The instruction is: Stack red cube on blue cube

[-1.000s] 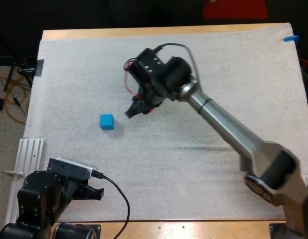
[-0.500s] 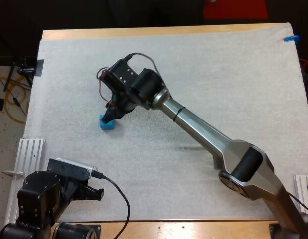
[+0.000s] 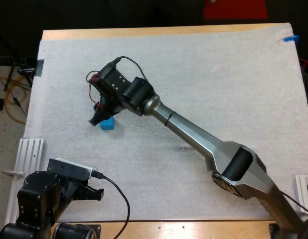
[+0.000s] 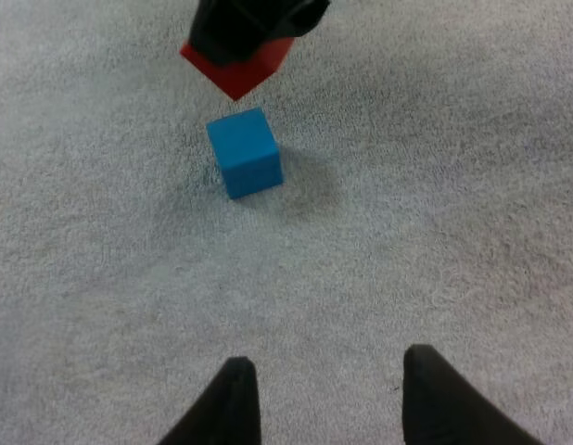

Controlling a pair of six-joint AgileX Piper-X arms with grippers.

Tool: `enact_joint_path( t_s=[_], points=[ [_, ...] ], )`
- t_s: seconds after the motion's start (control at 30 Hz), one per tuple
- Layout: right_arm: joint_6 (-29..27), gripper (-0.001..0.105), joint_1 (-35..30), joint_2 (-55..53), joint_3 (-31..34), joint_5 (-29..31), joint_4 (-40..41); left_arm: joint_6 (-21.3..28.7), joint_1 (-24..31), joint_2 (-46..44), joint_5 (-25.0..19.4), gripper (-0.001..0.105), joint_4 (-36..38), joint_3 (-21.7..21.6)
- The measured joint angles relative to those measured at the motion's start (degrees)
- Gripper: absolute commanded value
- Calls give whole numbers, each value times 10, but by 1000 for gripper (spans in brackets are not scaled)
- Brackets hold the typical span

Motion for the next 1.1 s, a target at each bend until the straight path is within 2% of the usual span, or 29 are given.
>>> enact_joint_path(
  t_s=[0.37, 0.8, 1.1],
  points=[
    [21, 38, 1, 0, 17, 6, -55, 9, 0, 0, -11, 35, 0, 0],
    [33, 38, -3, -6, 18, -6, -63, 27, 0, 0, -33, 35, 0, 0],
    [20, 38, -9, -88, 19, -7, -45, 34, 0, 0, -33, 35, 0, 0]
  ],
)
